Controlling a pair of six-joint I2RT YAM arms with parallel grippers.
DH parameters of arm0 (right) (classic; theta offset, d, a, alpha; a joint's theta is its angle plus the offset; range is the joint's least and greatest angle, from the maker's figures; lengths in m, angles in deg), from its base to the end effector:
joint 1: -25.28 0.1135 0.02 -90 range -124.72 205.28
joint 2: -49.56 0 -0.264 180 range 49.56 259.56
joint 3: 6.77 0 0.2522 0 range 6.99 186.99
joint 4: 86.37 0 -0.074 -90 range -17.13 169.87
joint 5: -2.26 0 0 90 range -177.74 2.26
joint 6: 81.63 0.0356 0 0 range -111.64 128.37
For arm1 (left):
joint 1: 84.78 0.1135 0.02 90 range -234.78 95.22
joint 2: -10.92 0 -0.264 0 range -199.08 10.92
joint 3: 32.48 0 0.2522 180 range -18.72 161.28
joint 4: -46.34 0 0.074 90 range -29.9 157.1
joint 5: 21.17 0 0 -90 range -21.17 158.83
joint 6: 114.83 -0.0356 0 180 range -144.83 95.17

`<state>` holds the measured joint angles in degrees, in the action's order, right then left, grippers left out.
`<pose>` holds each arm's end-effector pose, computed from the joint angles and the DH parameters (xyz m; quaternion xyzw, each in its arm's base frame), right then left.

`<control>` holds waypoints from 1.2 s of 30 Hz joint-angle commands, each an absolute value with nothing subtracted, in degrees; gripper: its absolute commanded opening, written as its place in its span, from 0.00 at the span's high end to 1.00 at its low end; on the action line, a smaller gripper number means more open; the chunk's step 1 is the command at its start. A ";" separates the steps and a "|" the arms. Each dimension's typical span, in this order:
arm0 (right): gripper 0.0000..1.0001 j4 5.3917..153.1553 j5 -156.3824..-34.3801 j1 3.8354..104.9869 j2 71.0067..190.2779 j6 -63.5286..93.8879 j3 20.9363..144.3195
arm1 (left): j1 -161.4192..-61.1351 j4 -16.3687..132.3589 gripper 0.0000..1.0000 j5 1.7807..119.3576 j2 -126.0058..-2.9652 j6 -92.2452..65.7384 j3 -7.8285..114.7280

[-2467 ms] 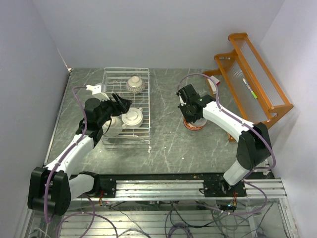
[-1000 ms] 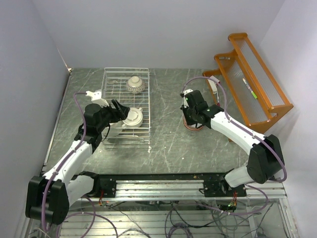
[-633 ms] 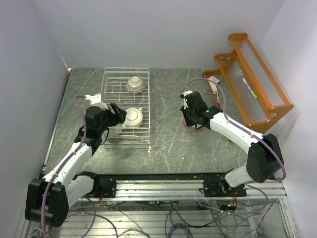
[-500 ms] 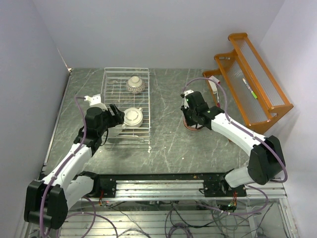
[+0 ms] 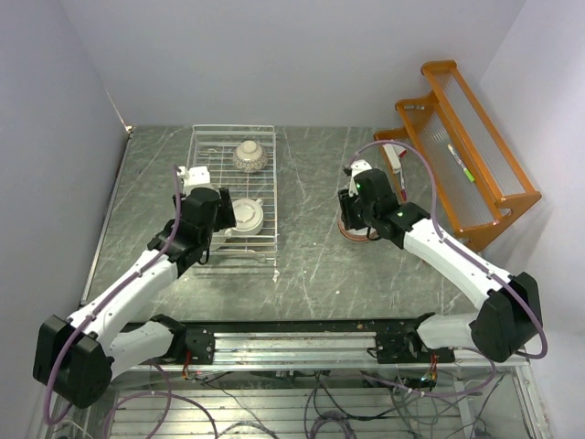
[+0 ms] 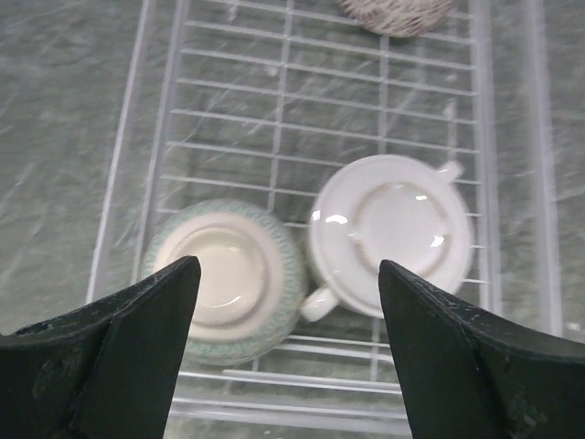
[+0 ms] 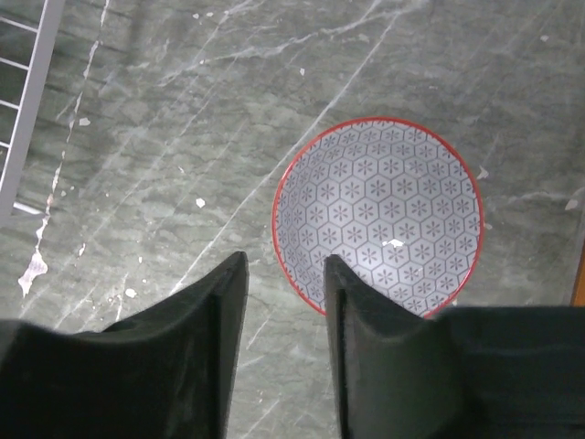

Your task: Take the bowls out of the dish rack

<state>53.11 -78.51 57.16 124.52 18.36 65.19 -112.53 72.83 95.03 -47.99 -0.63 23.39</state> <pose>0.2429 0.1443 0.2801 -0.1427 0.9052 0.0715 0.3938 0.2088 -0.0921 0.2740 -0.0880 0.8446 -0.0388 0.5267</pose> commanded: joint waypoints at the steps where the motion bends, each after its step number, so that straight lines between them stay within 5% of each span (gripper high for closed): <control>1: 0.54 55.34 -78.73 57.10 121.56 19.84 62.78 | -112.99 79.88 0.07 104.82 -50.37 -0.45 24.73; 8: 0.33 55.73 -78.50 57.10 118.51 20.33 61.06 | -112.84 82.33 0.01 106.71 -53.23 1.79 26.15; 23: 0.33 56.06 -78.55 57.10 115.48 19.69 59.94 | -108.55 80.41 0.07 98.87 -59.98 -0.13 27.74; 36: 0.33 55.70 -77.90 57.10 114.47 19.70 59.56 | -107.98 78.49 0.30 95.17 -61.38 0.42 25.92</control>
<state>54.98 -78.94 57.16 115.80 19.92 59.79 -108.42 78.82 98.02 -61.07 -0.17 26.23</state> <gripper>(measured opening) 0.669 0.743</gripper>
